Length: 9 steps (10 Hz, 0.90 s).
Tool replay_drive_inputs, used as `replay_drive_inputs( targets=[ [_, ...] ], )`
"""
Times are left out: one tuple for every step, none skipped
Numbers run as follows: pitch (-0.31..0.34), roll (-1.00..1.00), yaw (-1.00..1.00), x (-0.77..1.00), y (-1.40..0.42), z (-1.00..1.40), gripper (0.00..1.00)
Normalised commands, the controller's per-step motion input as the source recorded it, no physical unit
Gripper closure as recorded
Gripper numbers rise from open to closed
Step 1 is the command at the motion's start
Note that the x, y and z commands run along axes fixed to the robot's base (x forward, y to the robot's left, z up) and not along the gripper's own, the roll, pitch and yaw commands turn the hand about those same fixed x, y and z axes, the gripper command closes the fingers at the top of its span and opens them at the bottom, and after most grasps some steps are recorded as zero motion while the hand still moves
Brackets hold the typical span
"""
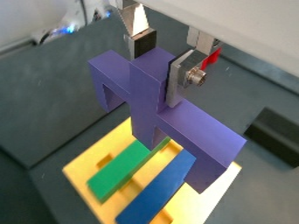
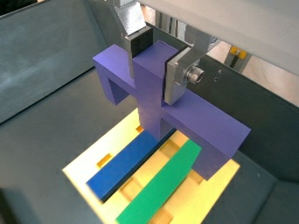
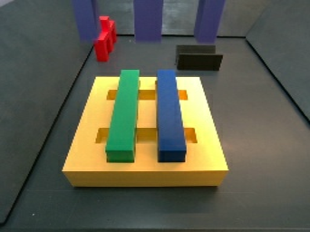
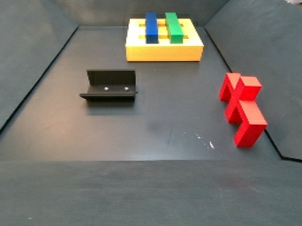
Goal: Pick up the purple object. Move up. Place the purple object on the fixture. Regrasp the purple object. Move to above the board. Insert the purple object.
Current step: Insert the purple object.
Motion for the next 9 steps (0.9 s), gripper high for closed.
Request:
replay_drive_inputs(
  targets=[
    [-0.234, 0.11, 0.18, 0.00, -0.70, -0.69, 1.00],
    [-0.231, 0.01, 0.17, 0.01, -0.41, -0.68, 1.00],
    [-0.233, 0.08, 0.17, 0.00, -0.32, -0.65, 1.00],
    [-0.154, 0.19, 0.13, 0.07, -0.25, -0.52, 1.00],
    [-0.051, 0.23, 0.13, 0.13, -0.19, -0.46, 1.00],
    [-0.017, 0.27, 0.14, 0.13, -0.12, -0.39, 1.00],
    [-0.004, 0.26, 0.09, 0.01, -0.10, -0.35, 1.00],
    [-0.011, 0.13, 0.00, 0.00, -0.14, -0.29, 1.00],
    [0.000, 0.01, 0.00, 0.00, -0.10, -0.18, 1.00]
  ],
)
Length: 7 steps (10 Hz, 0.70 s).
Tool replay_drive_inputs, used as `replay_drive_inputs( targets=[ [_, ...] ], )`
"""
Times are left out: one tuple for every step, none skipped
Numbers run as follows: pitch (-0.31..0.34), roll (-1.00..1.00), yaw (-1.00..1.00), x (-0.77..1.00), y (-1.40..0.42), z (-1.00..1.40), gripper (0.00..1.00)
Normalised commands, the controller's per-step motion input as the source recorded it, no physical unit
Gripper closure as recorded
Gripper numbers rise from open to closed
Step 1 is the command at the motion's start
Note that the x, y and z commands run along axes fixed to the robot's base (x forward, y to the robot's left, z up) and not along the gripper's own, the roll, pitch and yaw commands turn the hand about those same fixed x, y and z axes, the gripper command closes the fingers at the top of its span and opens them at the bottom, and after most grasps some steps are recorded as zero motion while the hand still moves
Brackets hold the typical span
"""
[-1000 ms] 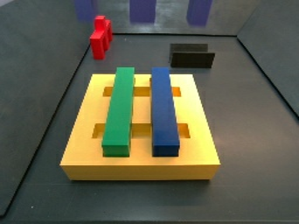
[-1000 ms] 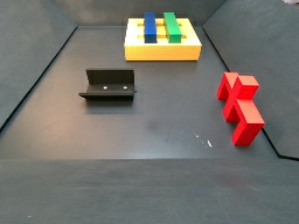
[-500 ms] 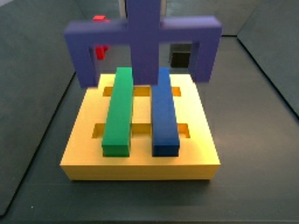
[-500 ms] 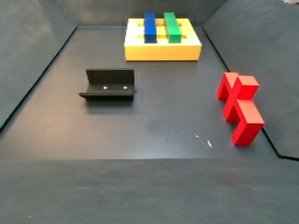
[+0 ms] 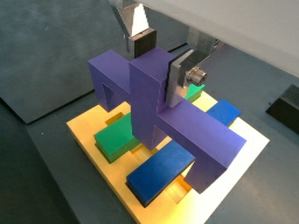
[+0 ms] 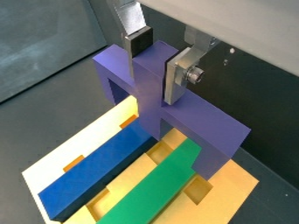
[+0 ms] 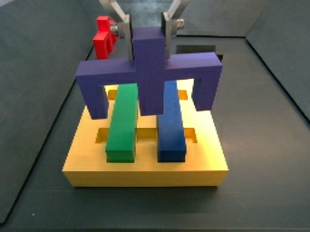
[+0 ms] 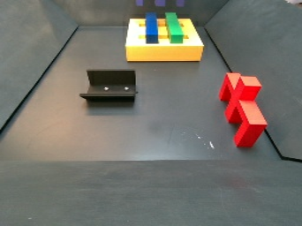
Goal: Pick up the purple object. Move up. Place the purple object on the fixture. Regrasp the purple object. Move to above the board. Insert the purple object.
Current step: Insert the purple object.
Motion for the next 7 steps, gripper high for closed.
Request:
replay_drive_inputs(
  targets=[
    [0.000, 0.00, 0.00, 0.00, -0.03, -0.25, 1.00],
    [0.000, 0.00, 0.00, 0.00, 0.00, -0.28, 1.00],
    [-0.009, 0.00, 0.00, 0.00, 0.00, -0.33, 1.00],
    [-0.019, 0.00, 0.00, 0.00, 0.00, -0.34, 1.00],
    [0.000, 0.00, 0.00, 0.00, 0.00, -0.28, 1.00],
    [0.000, 0.00, 0.00, 0.01, 0.00, -0.23, 1.00],
    [0.000, 0.00, 0.00, 0.15, -0.07, -0.16, 1.00]
  ],
)
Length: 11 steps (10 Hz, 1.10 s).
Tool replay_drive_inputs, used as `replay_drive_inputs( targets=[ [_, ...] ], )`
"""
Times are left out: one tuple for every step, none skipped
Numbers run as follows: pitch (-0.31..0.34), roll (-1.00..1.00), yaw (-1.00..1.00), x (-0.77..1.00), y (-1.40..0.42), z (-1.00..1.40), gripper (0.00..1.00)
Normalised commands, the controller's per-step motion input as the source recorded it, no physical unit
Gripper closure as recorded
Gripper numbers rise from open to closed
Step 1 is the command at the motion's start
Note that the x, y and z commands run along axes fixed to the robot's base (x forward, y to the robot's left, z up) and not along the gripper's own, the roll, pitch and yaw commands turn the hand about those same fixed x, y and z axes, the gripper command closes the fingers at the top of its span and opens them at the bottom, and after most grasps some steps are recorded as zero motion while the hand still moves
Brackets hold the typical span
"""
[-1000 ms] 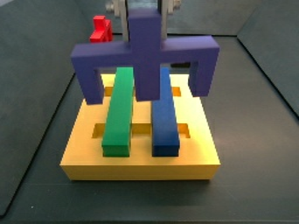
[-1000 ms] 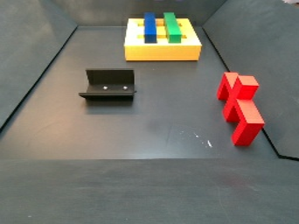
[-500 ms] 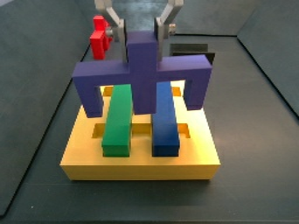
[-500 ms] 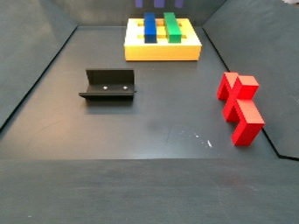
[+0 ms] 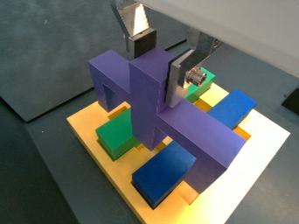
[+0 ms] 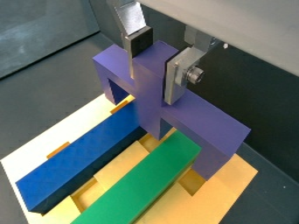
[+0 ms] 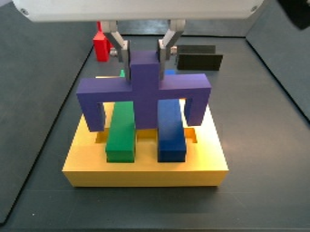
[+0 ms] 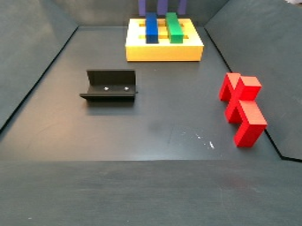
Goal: Pick up the purple object. Move up. Place the purple object on the fixture. Regrasp the purple object. Move to above the board. Insert the purple object.
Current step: Insert the purple object.
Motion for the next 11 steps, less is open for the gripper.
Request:
replay_drive_inputs(
  targets=[
    [0.000, 0.00, 0.00, 0.12, -0.01, -0.11, 1.00],
    [0.000, 0.00, 0.00, 0.09, 0.00, -0.12, 1.00],
    [0.000, 0.00, 0.00, 0.00, 0.00, -0.18, 1.00],
    [0.000, 0.00, 0.00, 0.00, 0.00, -0.20, 1.00],
    [0.000, 0.00, 0.00, 0.00, 0.00, -0.21, 1.00],
    [0.000, 0.00, 0.00, 0.01, 0.00, -0.23, 1.00],
    [0.000, 0.00, 0.00, 0.06, 0.00, -0.26, 1.00],
    [0.000, 0.00, 0.00, 0.04, 0.00, -0.27, 1.00],
    [0.000, 0.00, 0.00, 0.06, 0.00, -0.26, 1.00],
    [0.000, 0.00, -0.01, 0.15, 0.00, -0.20, 1.00],
    [0.000, 0.02, -0.08, 0.17, 0.00, -0.17, 1.00]
  ],
)
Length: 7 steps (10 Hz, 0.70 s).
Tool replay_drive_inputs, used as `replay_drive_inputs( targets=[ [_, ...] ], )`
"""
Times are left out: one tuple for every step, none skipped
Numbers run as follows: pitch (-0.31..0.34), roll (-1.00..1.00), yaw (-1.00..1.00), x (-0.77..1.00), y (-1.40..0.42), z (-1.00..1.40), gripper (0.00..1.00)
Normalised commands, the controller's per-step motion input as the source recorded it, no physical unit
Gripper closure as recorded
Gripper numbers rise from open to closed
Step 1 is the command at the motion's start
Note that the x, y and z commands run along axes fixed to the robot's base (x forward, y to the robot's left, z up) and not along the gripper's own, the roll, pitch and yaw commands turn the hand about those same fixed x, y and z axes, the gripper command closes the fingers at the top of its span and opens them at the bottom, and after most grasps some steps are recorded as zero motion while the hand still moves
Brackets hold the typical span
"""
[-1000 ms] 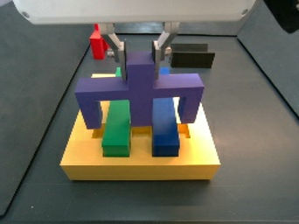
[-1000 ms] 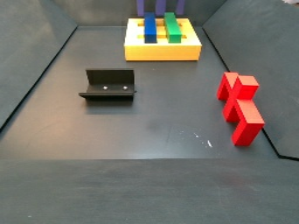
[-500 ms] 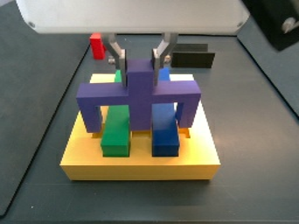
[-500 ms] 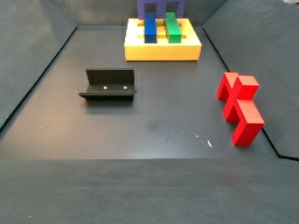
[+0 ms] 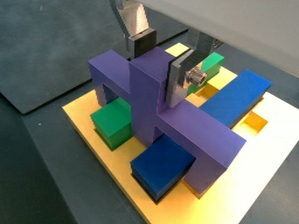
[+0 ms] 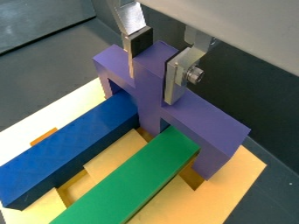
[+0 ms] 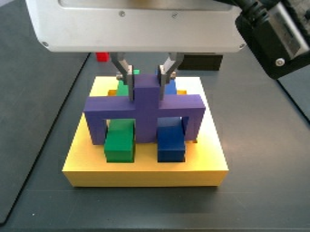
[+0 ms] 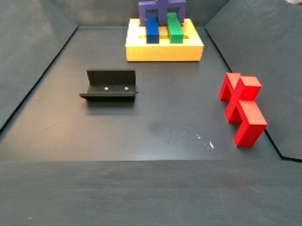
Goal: Pick up the purple object. Move up. Place the purple object on the fixture. Regrasp the purple object. Move to above the board. Insert the purple object.
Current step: Insert the purple object.
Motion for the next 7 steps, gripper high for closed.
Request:
replay_drive_inputs(
  targets=[
    [0.000, 0.01, -0.10, 0.15, 0.00, -0.09, 1.00],
    [0.004, 0.03, -0.08, 0.16, 0.00, 0.00, 1.00],
    [0.000, 0.05, -0.07, 0.12, 0.00, -0.04, 1.00],
    [0.000, 0.05, -0.07, 0.11, 0.00, -0.09, 1.00],
    [0.000, 0.02, -0.07, 0.06, 0.00, -0.19, 1.00],
    [0.000, 0.00, -0.07, 0.00, 0.00, -0.28, 1.00],
    [0.000, 0.00, -0.06, 0.00, 0.00, -0.27, 1.00]
  ],
)
